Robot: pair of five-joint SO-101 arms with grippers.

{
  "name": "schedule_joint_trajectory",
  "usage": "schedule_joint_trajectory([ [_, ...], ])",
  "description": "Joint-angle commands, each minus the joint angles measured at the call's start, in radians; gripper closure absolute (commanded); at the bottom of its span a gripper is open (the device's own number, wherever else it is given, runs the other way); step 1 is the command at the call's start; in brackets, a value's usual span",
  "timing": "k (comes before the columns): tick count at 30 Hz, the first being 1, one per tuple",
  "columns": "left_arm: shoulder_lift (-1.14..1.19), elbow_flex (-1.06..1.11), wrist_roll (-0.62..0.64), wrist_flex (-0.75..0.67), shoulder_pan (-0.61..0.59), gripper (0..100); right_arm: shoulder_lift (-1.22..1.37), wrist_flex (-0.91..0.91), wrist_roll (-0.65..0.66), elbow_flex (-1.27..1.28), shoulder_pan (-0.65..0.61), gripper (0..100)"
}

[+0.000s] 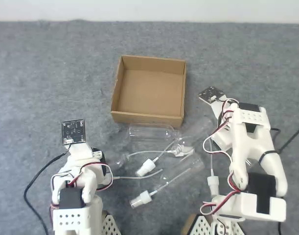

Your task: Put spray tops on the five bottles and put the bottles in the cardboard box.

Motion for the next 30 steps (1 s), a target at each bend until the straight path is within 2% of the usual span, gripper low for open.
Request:
schedule_joint_trajectory([
  [1, -0.014, -0.012, -0.005, 0.005, -0.005, 99, -0.062, -0.015, 0.012, -0.057, -0.01, 78.3],
  [22, -0.014, -0.012, -0.005, 0.005, -0.005, 99, 0.024, -0.03, 0.012, -0.091, -0.031, 78.3],
  [27, -0.014, -0.012, -0.005, 0.005, -0.005, 99, 0.01, -0.016, 0.008, -0.103, -0.03, 87.9],
  [30, -0.014, -0.012, -0.005, 0.005, -0.005, 99, -0.022, 0.047, 0.006, -0.124, -0.024, 87.6],
])
